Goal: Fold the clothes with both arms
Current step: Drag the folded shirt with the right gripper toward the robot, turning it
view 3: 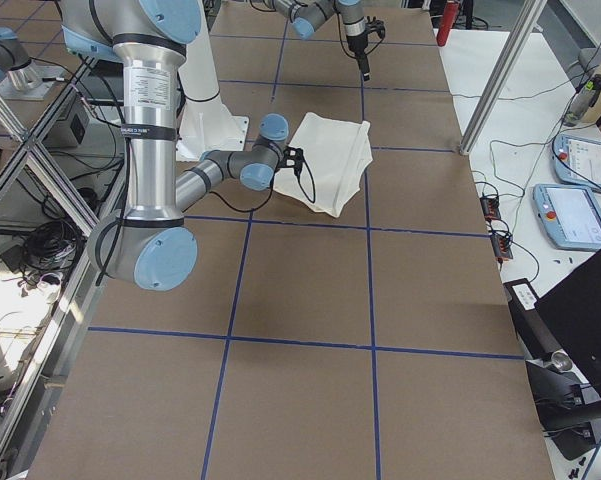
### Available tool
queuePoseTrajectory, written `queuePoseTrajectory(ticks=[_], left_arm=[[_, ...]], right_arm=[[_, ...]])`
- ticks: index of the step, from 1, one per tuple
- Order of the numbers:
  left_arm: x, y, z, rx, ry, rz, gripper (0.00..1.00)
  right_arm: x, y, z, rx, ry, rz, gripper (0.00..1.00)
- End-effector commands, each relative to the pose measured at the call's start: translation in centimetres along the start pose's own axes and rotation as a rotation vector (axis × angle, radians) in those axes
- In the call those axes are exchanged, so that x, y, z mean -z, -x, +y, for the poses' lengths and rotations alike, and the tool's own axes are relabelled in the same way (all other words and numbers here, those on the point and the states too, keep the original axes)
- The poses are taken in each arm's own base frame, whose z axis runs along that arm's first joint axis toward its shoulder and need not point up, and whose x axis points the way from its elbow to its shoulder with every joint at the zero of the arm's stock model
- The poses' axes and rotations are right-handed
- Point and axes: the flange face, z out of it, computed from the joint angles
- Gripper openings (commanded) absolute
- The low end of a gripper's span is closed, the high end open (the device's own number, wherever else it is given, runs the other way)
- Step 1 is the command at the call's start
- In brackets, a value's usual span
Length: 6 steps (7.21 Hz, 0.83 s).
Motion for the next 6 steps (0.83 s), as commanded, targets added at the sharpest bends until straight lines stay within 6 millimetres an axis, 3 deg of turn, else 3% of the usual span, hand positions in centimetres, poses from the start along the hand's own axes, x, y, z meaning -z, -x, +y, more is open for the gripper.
queuePoseTrajectory(ticks=[1, 2, 3, 4, 5, 6], left_arm=[[0.2, 0.0, 0.3, 0.023, -0.001, 0.006, 0.98], [0.4, -0.2, 0.5, 0.031, 0.0, 0.011, 0.98], [0.4, -0.3, 0.7, 0.032, 0.003, 0.013, 0.99], [0.7, -0.6, 1.0, 0.028, 0.008, 0.023, 0.99], [0.9, -0.3, 2.9, 0.023, 0.026, 0.034, 0.99], [0.7, -0.4, 6.2, 0.043, 0.066, 0.046, 0.99]], right_arm=[[-3.6, 0.0, 9.6, 0.019, 0.2, 0.055, 0.0], [-4.6, 0.2, 12.1, 0.028, 0.254, 0.071, 0.0], [-4.8, 0.2, 12.8, 0.032, 0.263, 0.076, 0.99], [-3.8, 0.9, 12.7, 0.037, 0.255, 0.053, 1.0], [-1.5, 1.5, 10.5, 0.016, 0.195, 0.016, 1.0], [1.0, 2.0, 7.8, -0.011, 0.121, -0.026, 1.0]])
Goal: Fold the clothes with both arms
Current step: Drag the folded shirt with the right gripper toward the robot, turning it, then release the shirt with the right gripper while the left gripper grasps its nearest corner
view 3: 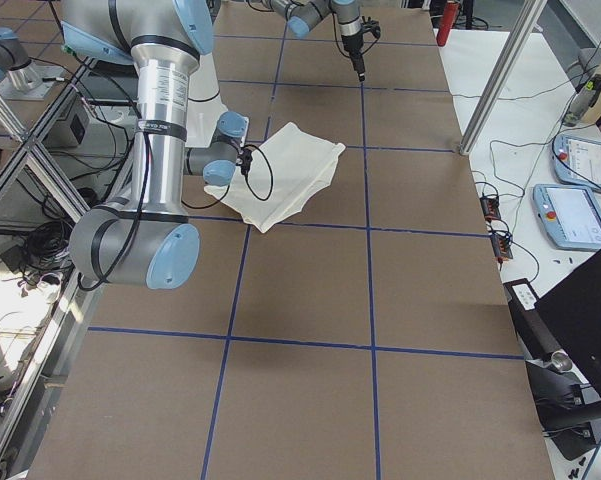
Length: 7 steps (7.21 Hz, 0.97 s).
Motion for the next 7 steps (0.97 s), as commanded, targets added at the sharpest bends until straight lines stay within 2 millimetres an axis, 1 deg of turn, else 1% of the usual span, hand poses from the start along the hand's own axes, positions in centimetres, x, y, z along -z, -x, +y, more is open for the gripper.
queuePoseTrajectory(ticks=[1, 2, 3, 4, 5, 6, 7], left_arm=[[-1.7, -1.2, 7.7, 0.071, 0.097, 0.014, 0.99], [-2.7, -2.7, 12.2, 0.145, 0.154, 0.013, 0.98], [-3.7, -3.8, 16.9, 0.199, 0.211, -0.003, 0.97], [-4.4, -4.5, 21.3, 0.24, 0.264, -0.024, 0.97], [-5.1, -4.9, 25.3, 0.266, 0.307, -0.048, 0.93], [-5.8, -5.0, 26.5, 0.278, 0.29, -0.06, 0.89], [-6.1, -4.9, 27.1, 0.291, 0.289, -0.07, 0.84]], right_arm=[[6.2, 1.8, -5.1, -0.04, -0.166, -0.103, 1.0], [9.6, 2.1, -7.7, -0.062, -0.256, -0.145, 1.0], [12.2, 2.1, -9.4, -0.08, -0.321, -0.173, 1.0], [13.8, 1.6, -10.4, -0.096, -0.365, -0.183, 1.0], [14.3, 1.5, -10.8, -0.102, -0.379, -0.186, 1.0], [14.3, 1.5, -11.2, -0.105, -0.388, -0.184, 1.0], [14.1, 1.6, -11.7, -0.105, -0.394, -0.182, 1.0]])
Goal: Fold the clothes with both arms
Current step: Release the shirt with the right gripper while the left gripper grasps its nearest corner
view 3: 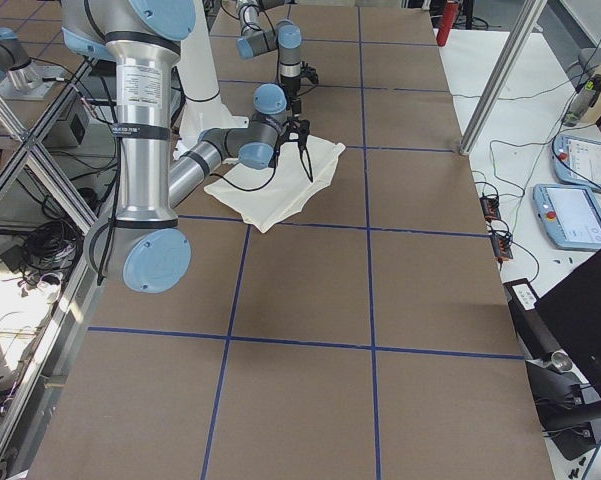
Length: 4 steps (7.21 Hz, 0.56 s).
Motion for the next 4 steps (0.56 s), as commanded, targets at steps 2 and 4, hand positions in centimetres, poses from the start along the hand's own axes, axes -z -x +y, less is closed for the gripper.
queuePoseTrajectory(ticks=[2, 4], left_arm=[[-1.8, 0.4, 0.7, 0.026, -0.02, -0.024, 0.79], [-2.7, 0.5, 0.1, 0.025, -0.048, -0.036, 0.74]], right_arm=[[-0.3, 0.0, -0.6, -0.003, -0.016, 0.002, 1.0], [-0.2, 0.1, -0.6, -0.001, -0.014, 0.001, 1.0]])
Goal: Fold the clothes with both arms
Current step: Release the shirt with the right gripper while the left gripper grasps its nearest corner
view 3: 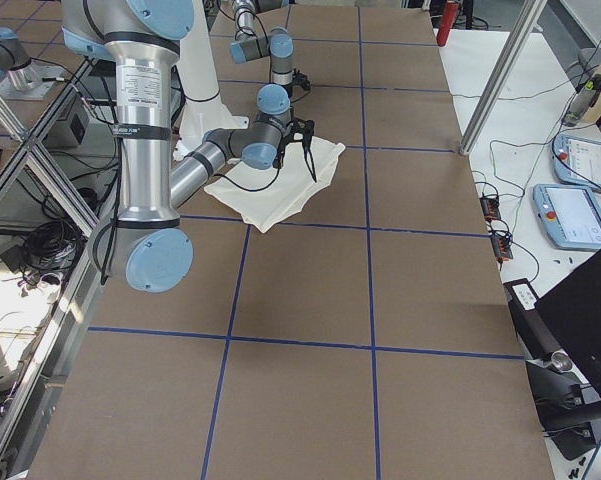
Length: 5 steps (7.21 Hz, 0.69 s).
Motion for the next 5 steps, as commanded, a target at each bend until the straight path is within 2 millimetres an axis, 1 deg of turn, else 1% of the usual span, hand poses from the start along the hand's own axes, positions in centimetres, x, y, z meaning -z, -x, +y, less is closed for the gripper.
queuePoseTrajectory(ticks=[1, 3, 5], left_arm=[[-0.49, 0.06, -0.35, 0.001, -0.013, -0.007, 0.71], [-0.36, -0.09, -0.17, -0.002, -0.008, 0.004, 0.64], [-0.25, -0.2, -0.55, -0.001, -0.012, 0.011, 0.64]], right_arm=[[-0.02, 0.05, 0.01, 0.001, 0.001, -0.001, 1.0], [-0.2, -0.09, -0.08, -0.001, 0.001, 0.003, 1.0], [-0.2, -0.1, -0.08, -0.001, 0.001, 0.003, 1.0]])
